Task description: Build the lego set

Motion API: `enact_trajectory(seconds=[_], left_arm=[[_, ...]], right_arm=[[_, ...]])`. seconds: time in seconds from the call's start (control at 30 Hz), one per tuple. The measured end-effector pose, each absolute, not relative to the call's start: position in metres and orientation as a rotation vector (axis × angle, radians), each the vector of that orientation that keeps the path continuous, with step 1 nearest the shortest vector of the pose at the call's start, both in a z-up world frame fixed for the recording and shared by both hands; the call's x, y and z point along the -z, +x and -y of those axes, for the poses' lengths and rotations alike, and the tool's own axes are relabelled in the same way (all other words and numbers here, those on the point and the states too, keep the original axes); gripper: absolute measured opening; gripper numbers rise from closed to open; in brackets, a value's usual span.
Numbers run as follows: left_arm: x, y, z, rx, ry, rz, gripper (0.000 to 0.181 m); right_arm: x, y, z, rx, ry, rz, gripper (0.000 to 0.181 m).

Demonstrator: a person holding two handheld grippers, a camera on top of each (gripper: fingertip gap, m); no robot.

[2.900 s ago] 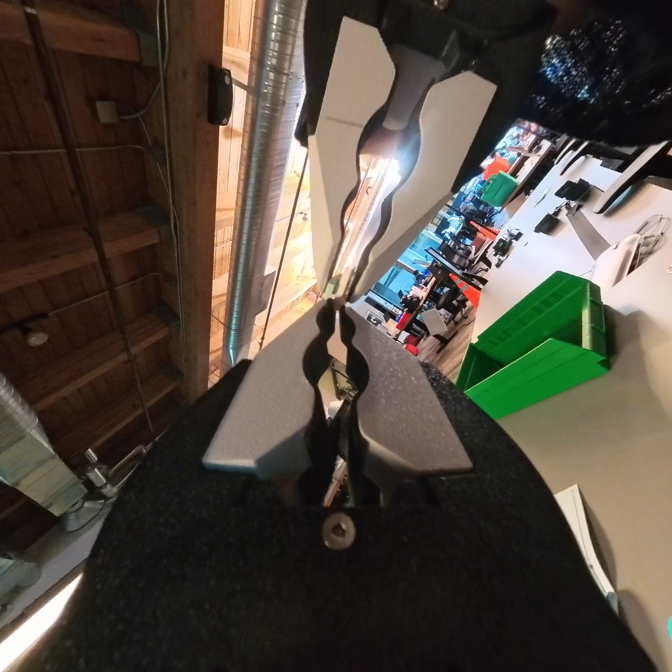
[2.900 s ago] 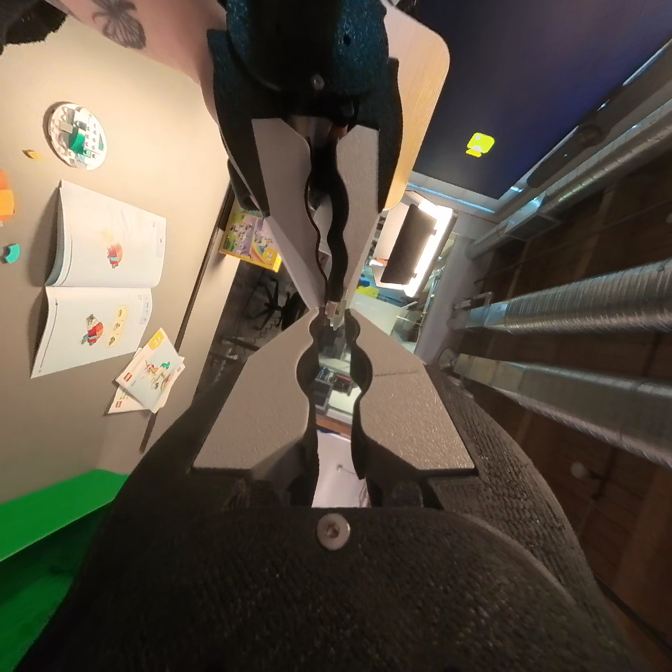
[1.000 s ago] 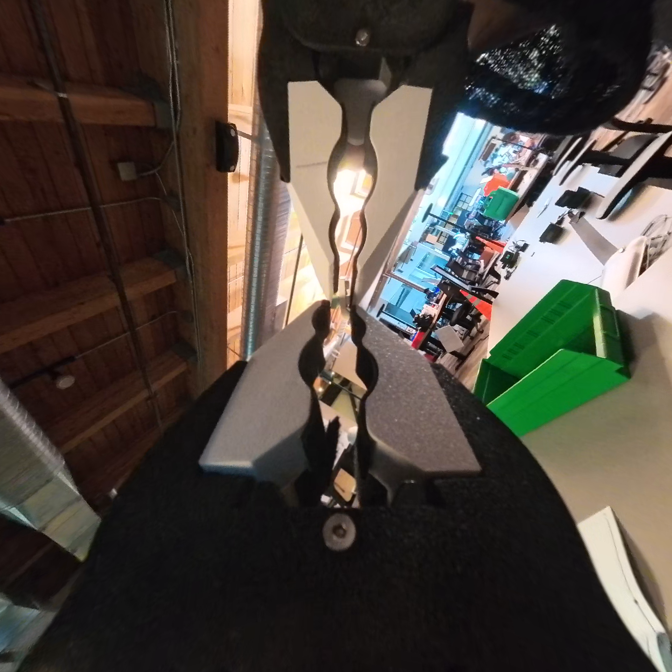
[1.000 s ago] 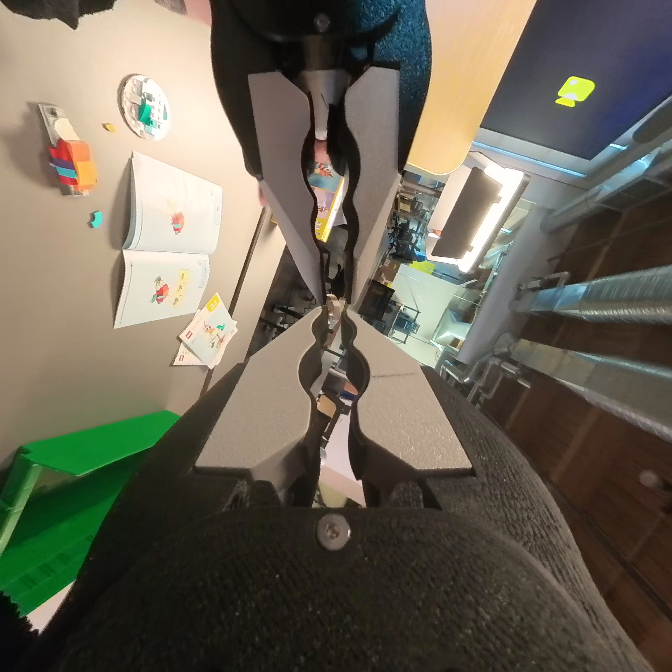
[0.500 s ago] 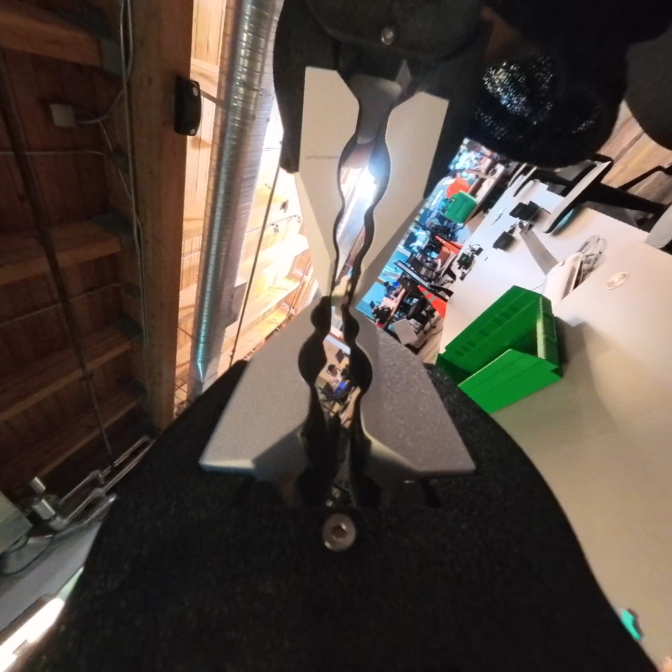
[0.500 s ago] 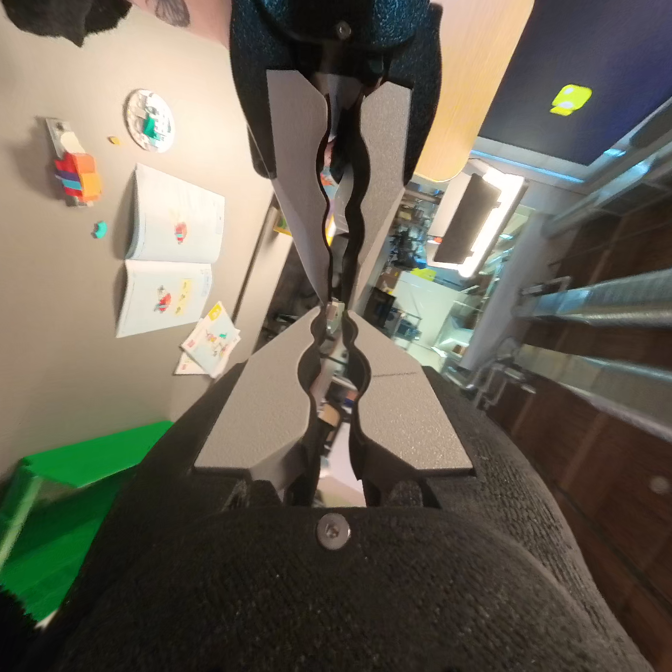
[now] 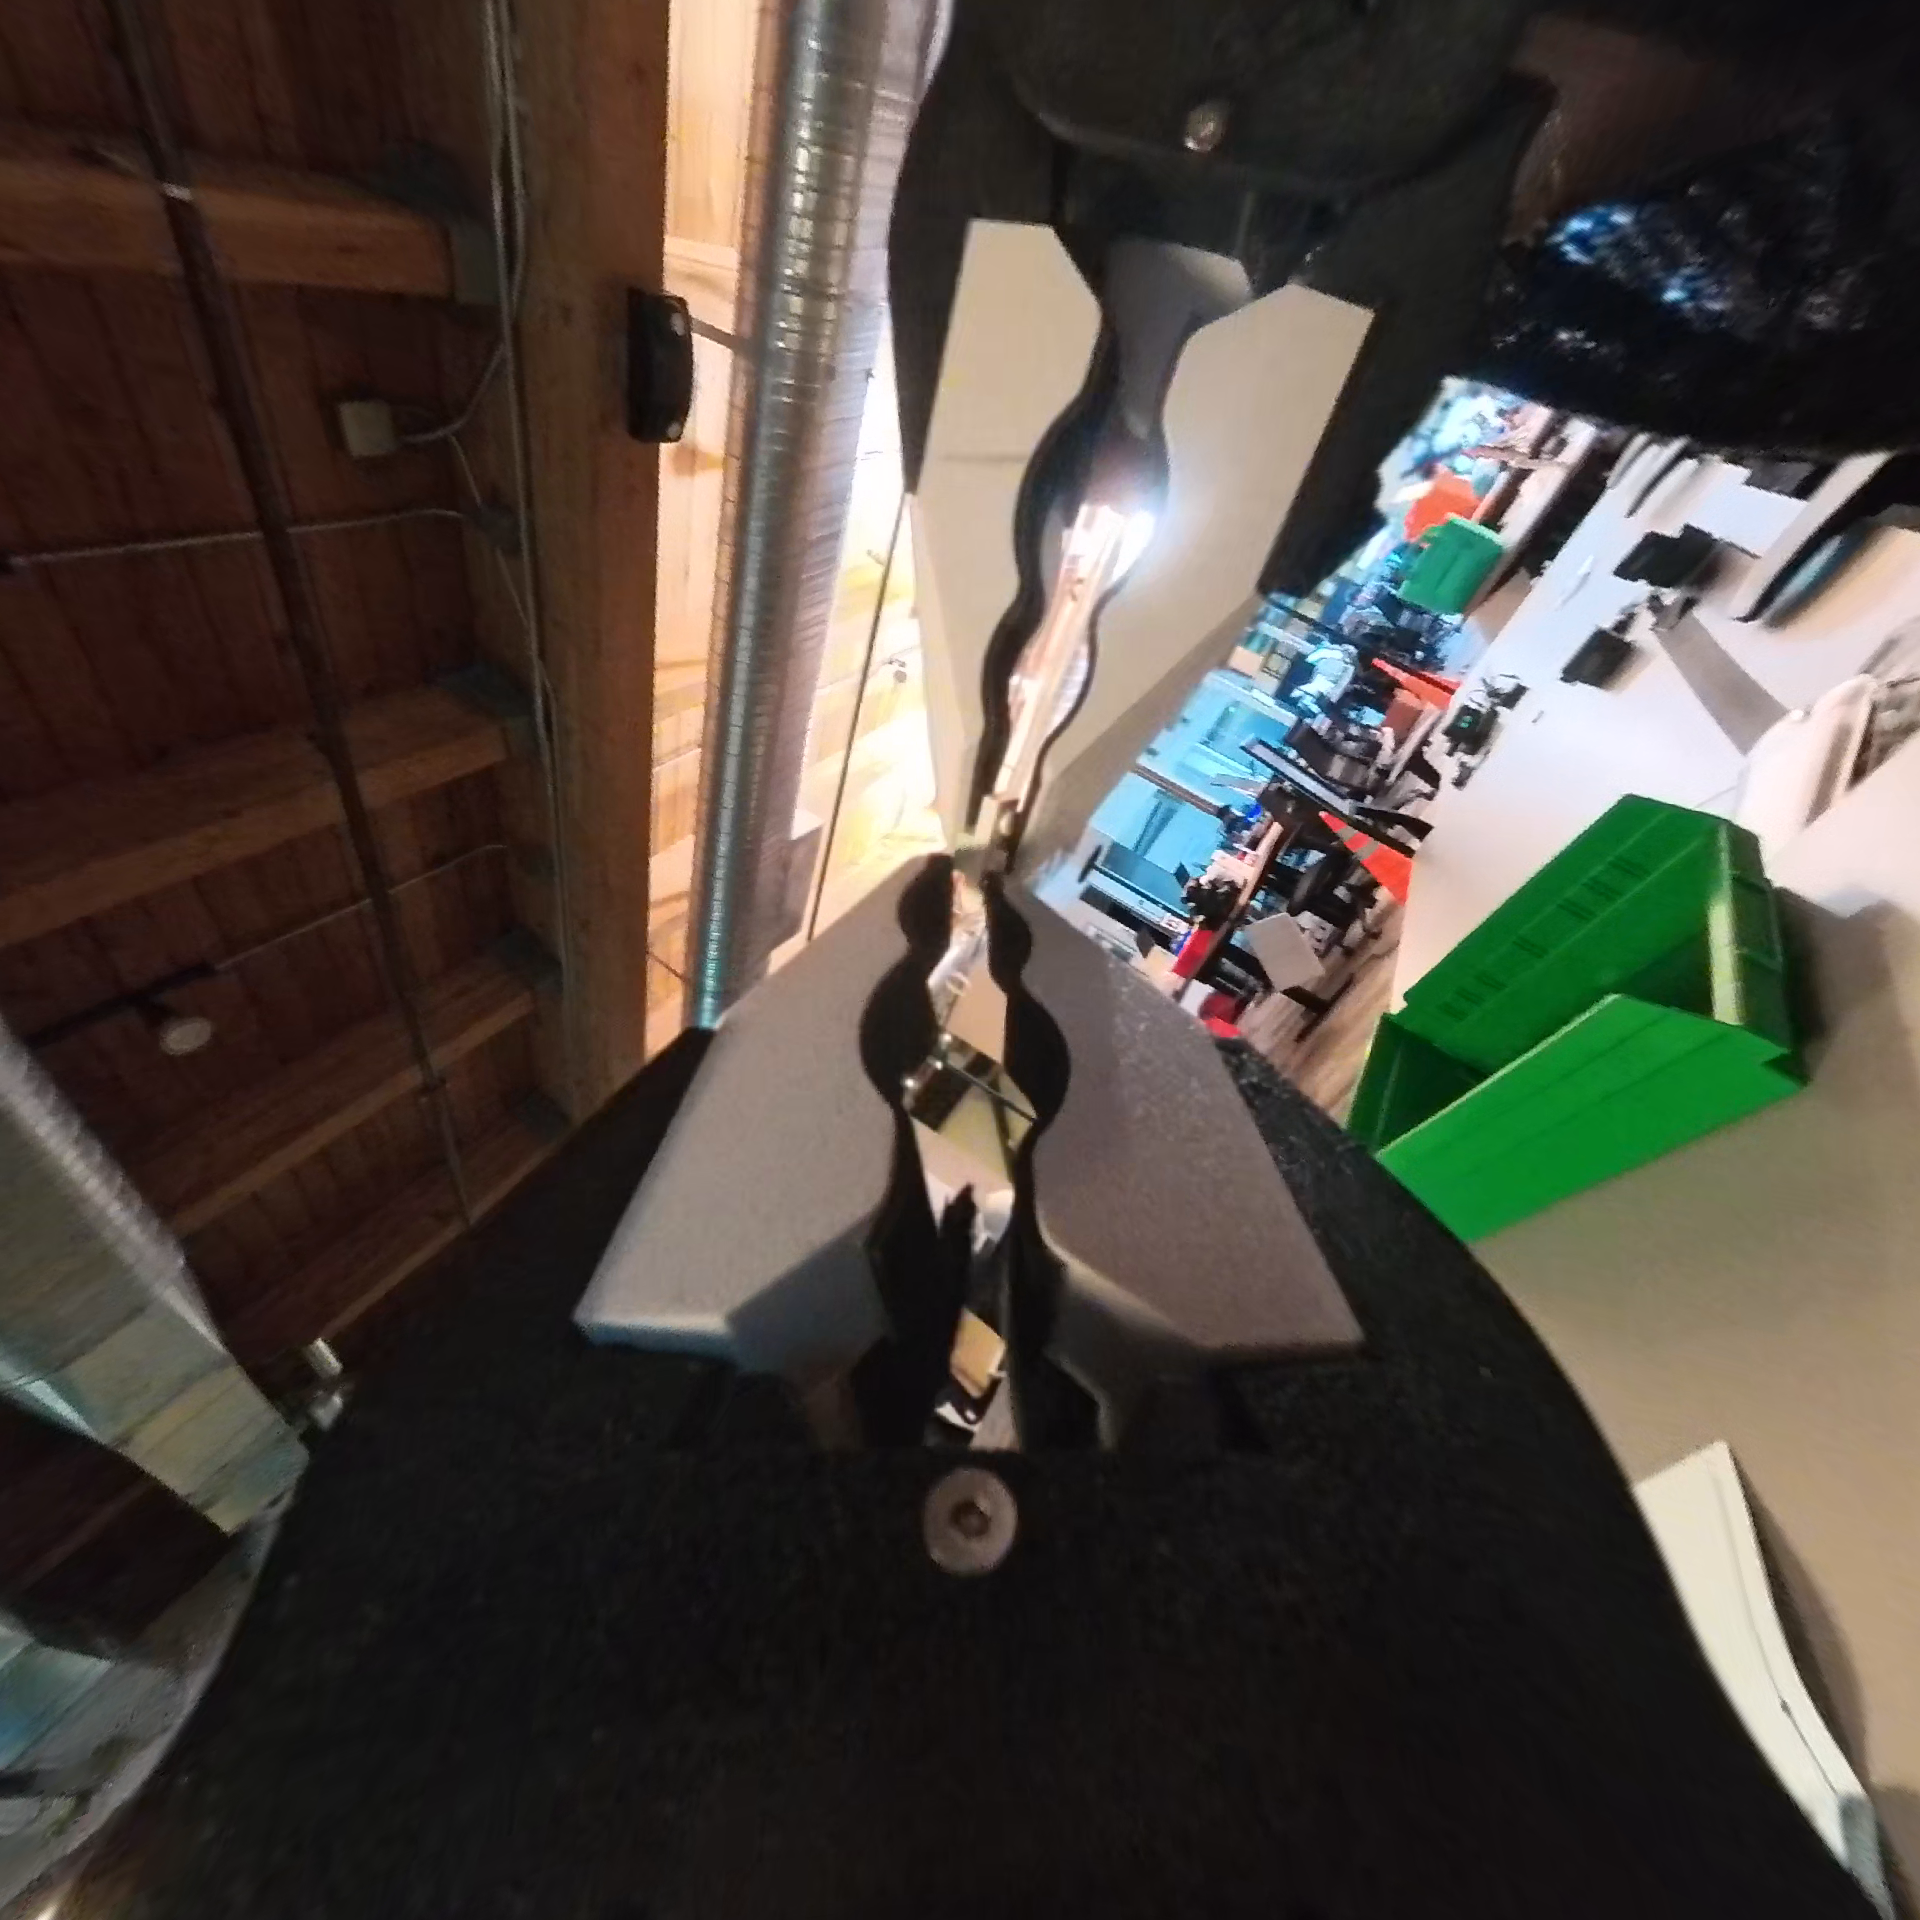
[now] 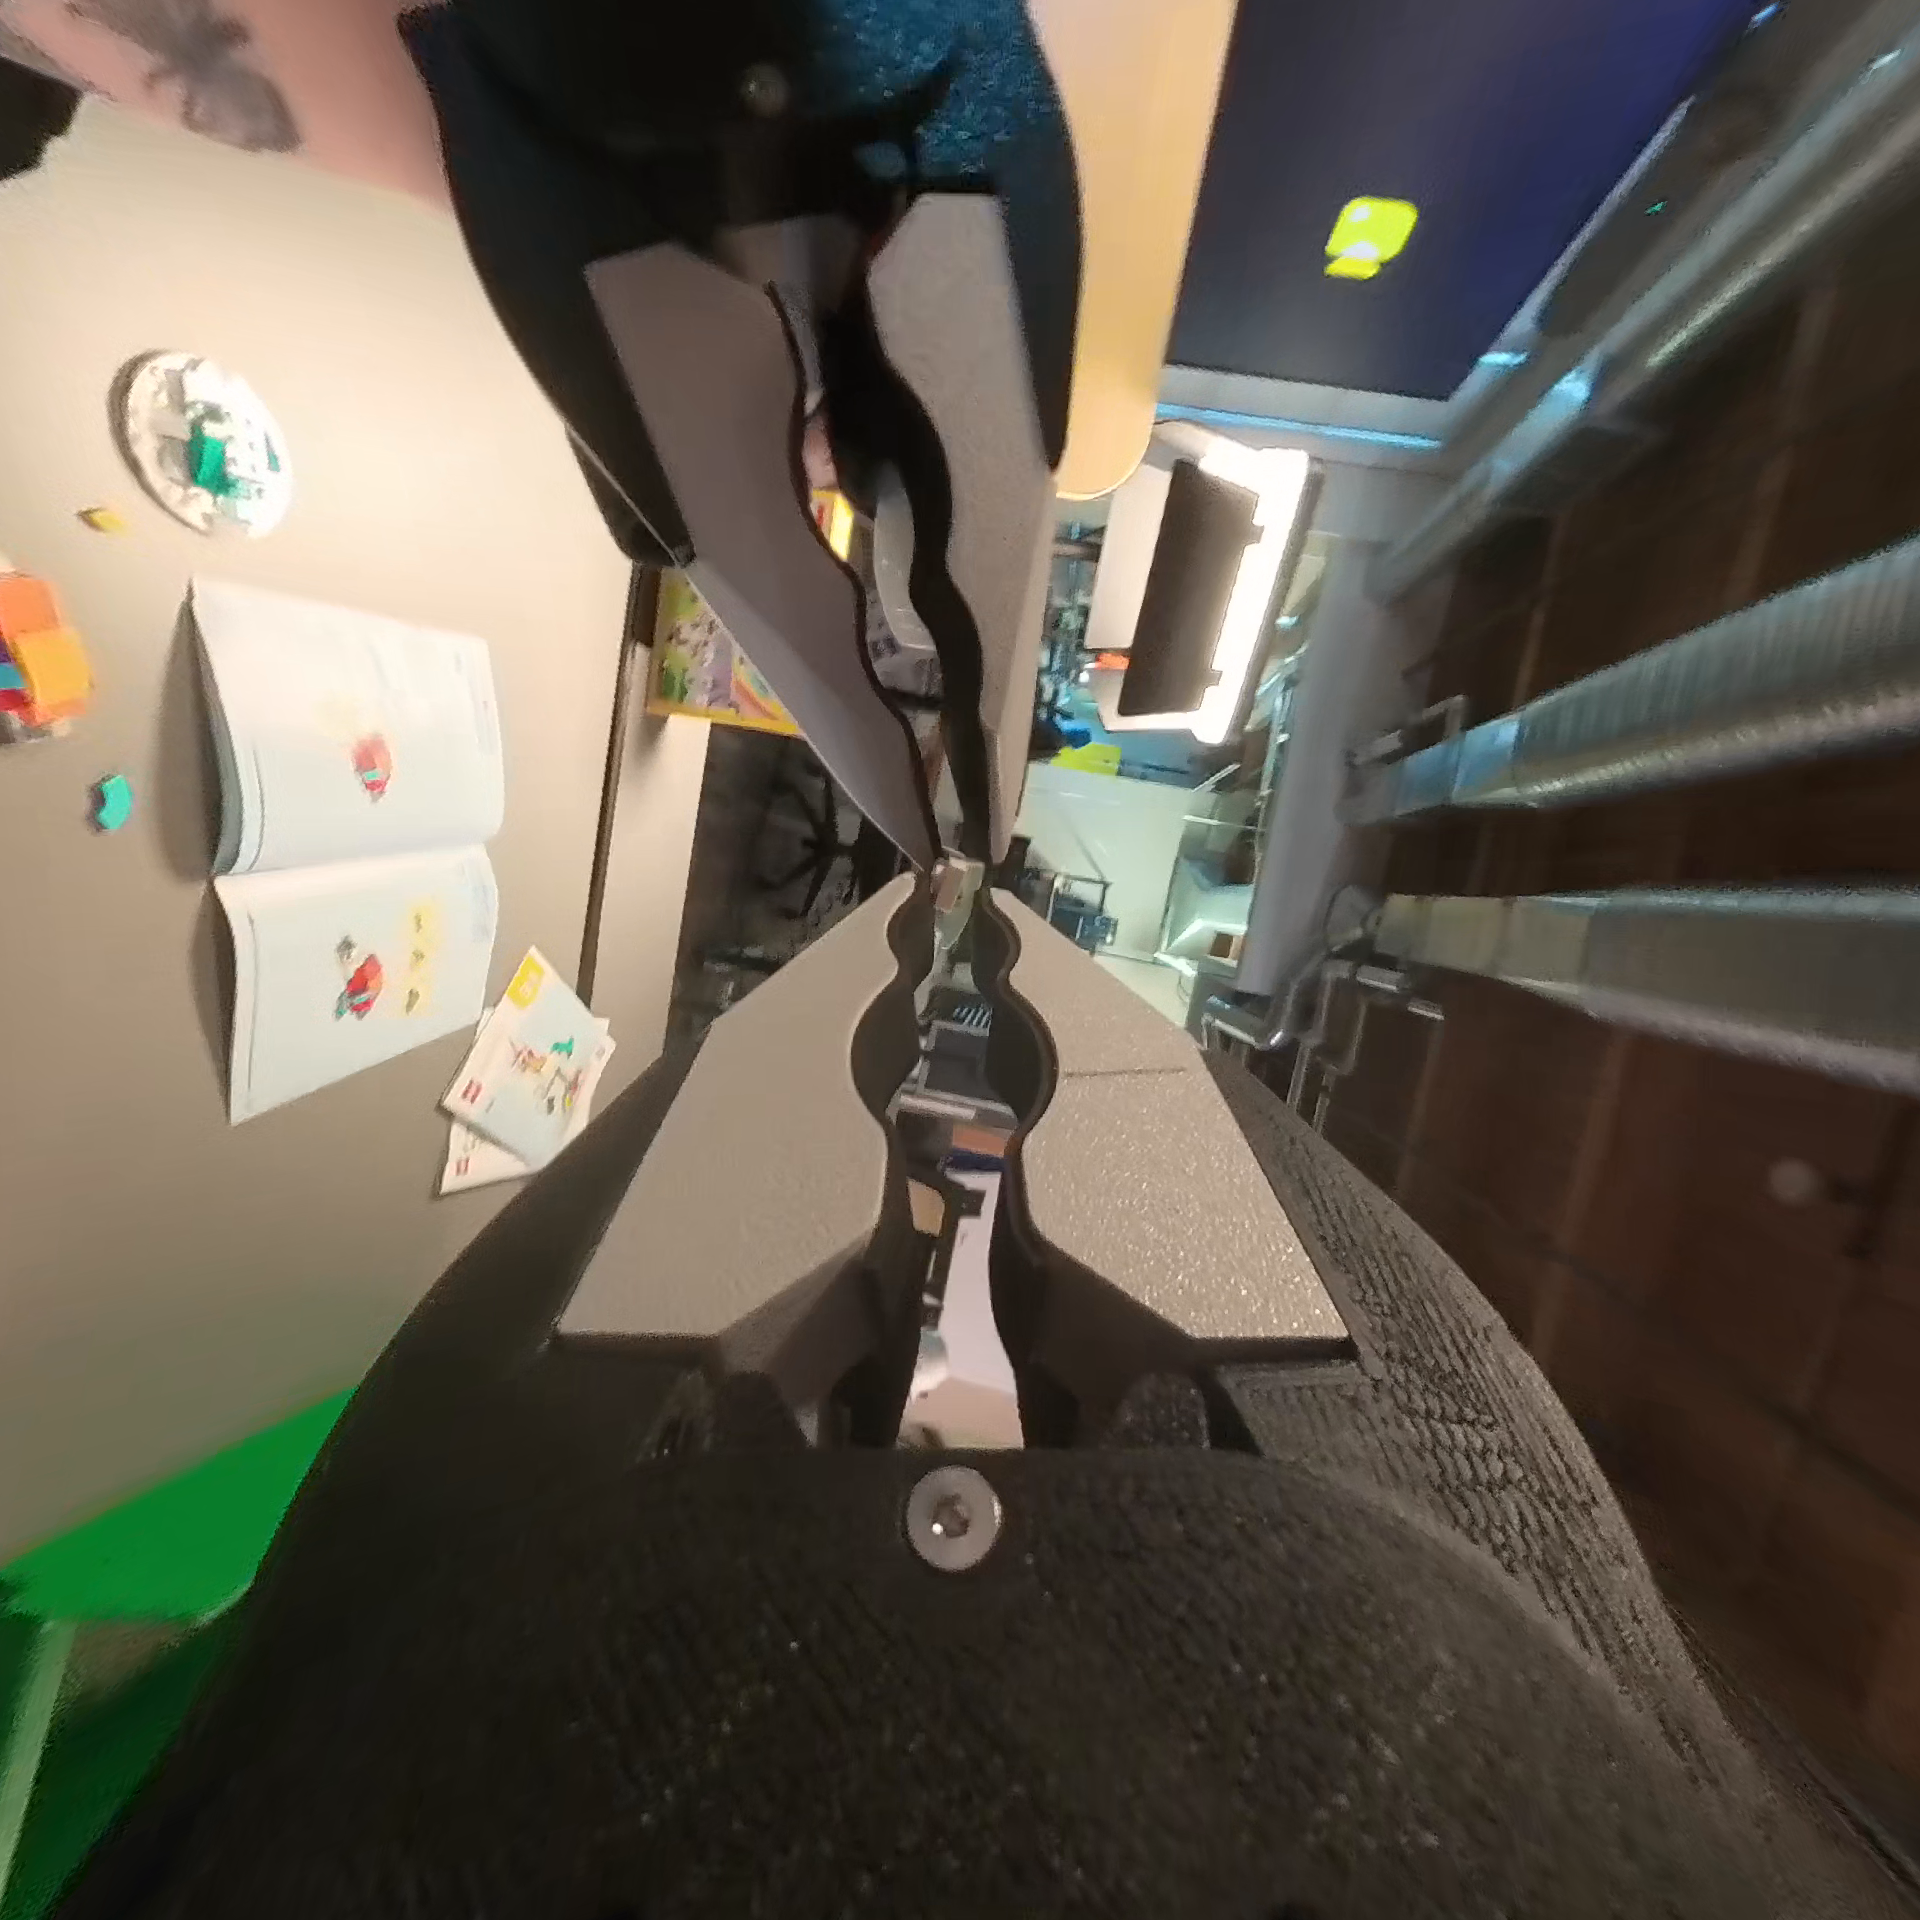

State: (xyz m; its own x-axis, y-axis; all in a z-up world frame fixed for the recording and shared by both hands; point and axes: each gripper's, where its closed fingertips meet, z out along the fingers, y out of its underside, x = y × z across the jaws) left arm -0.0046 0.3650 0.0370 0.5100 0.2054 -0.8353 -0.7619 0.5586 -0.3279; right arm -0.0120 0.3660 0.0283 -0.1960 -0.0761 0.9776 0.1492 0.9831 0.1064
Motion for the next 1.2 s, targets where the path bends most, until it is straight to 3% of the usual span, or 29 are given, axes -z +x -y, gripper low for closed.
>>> enact_trajectory(seconds=[0.03, 0.23, 0.47, 1.2], left_arm=[[-0.038, -0.004, -0.365, -0.647, -0.761, -0.830, 0.002], [-0.034, -0.003, -0.367, -0.601, -0.817, -0.843, 0.022], [-0.015, 0.000, -0.381, -0.684, -0.950, -0.926, 0.004], [-0.023, -0.003, -0.395, -0.846, -0.889, -0.853, 0.000]], right_arm=[[-0.029, -0.011, -0.366, 0.187, -0.052, 1.748, 0.005], [-0.019, -0.005, -0.372, 0.228, 0.023, 1.776, 0.005], [-0.011, -0.001, -0.372, 0.291, 0.117, 1.797, 0.006], [-0.018, -0.007, -0.383, 0.235, -0.049, 1.723, 0.004]])
